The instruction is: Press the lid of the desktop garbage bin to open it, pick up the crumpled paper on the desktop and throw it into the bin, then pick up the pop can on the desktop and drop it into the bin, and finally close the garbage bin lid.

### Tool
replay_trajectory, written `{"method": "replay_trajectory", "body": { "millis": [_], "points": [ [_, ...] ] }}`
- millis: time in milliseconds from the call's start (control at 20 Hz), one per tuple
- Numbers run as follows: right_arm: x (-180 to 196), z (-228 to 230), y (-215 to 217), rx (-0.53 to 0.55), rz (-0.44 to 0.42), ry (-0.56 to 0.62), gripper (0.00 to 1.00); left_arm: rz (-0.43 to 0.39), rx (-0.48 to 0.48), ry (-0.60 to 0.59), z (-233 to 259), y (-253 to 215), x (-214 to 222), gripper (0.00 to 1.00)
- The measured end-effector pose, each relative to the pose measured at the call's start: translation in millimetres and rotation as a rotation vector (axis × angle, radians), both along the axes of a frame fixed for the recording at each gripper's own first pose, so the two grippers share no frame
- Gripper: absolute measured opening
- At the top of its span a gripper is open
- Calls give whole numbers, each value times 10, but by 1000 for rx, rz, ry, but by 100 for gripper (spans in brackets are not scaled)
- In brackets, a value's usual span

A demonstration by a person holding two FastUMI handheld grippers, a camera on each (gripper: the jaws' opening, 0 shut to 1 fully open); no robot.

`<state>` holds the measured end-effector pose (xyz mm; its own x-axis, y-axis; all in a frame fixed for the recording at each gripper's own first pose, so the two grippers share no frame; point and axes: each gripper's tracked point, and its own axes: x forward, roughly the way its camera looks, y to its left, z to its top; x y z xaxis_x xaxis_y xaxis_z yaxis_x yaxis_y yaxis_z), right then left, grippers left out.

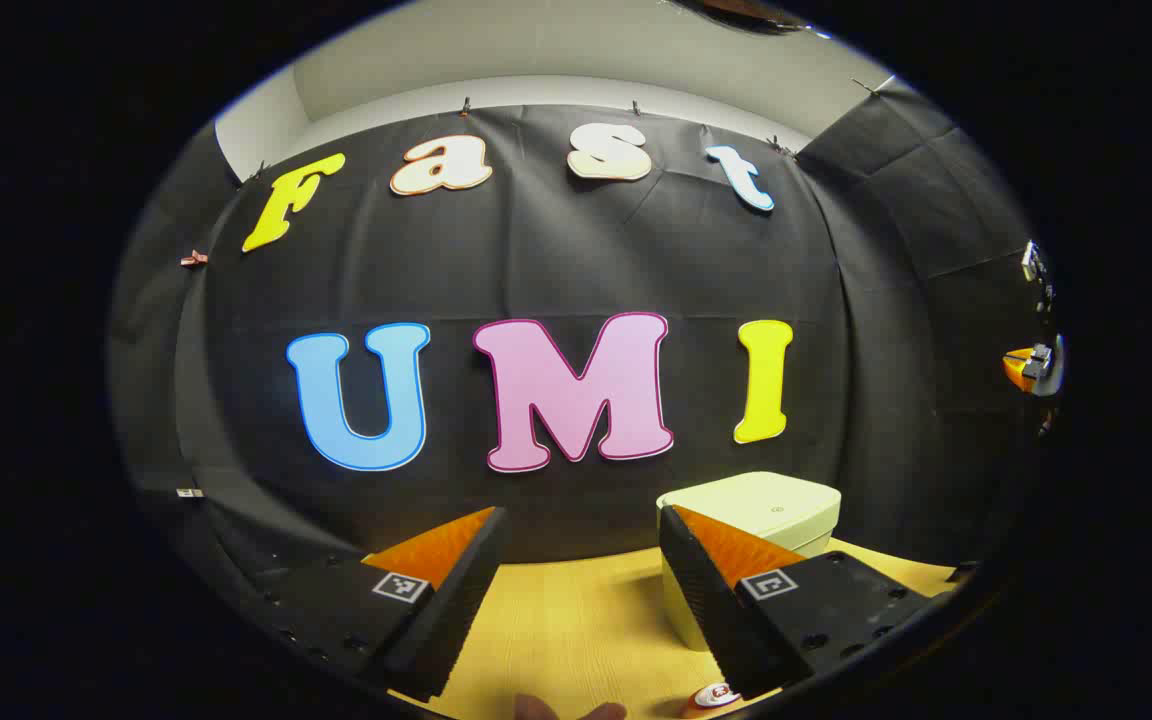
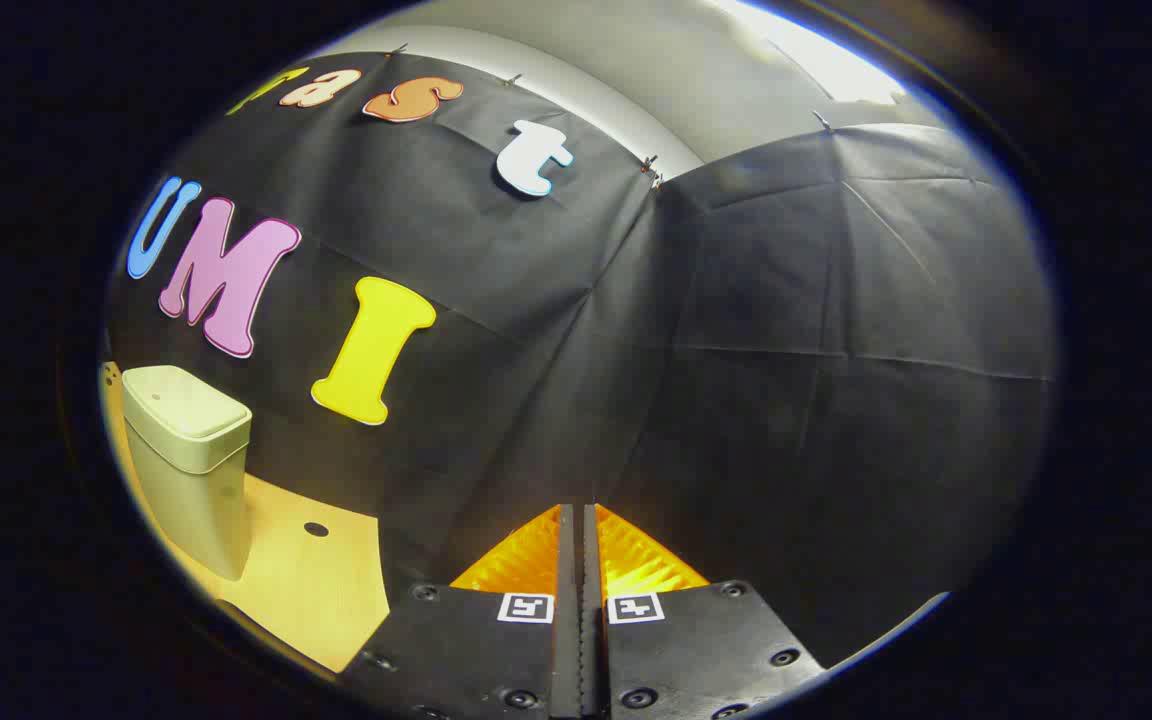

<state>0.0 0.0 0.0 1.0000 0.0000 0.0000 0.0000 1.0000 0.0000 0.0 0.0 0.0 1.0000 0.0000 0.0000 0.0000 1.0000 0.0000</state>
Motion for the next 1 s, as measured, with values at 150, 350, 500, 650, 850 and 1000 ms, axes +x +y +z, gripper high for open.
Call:
{"method": "replay_trajectory", "body": {
  "millis": [150, 350, 500, 650, 850, 1000],
  "points": [
    [-91, 76, 163, 23, 58, 15, 5, 12, -1, 10, -21, 0, -43, 97],
    [-211, 402, 413, 61, 123, 0, 5, 6, -8, 16, -20, 37, -76, 97],
    [-266, 685, 612, 97, 166, -11, 5, 6, -17, 20, -10, 133, -78, 97],
    [-295, 962, 853, 106, 212, -24, 8, 13, -20, 19, -30, 268, -74, 97],
    [-307, 1214, 1341, 125, 323, 16, 2, 25, -24, 23, -57, 472, -67, 97],
    [-294, 1362, 1727, 155, 420, 82, 5, 25, -14, 21, -78, 615, -65, 97]
  ]
}}
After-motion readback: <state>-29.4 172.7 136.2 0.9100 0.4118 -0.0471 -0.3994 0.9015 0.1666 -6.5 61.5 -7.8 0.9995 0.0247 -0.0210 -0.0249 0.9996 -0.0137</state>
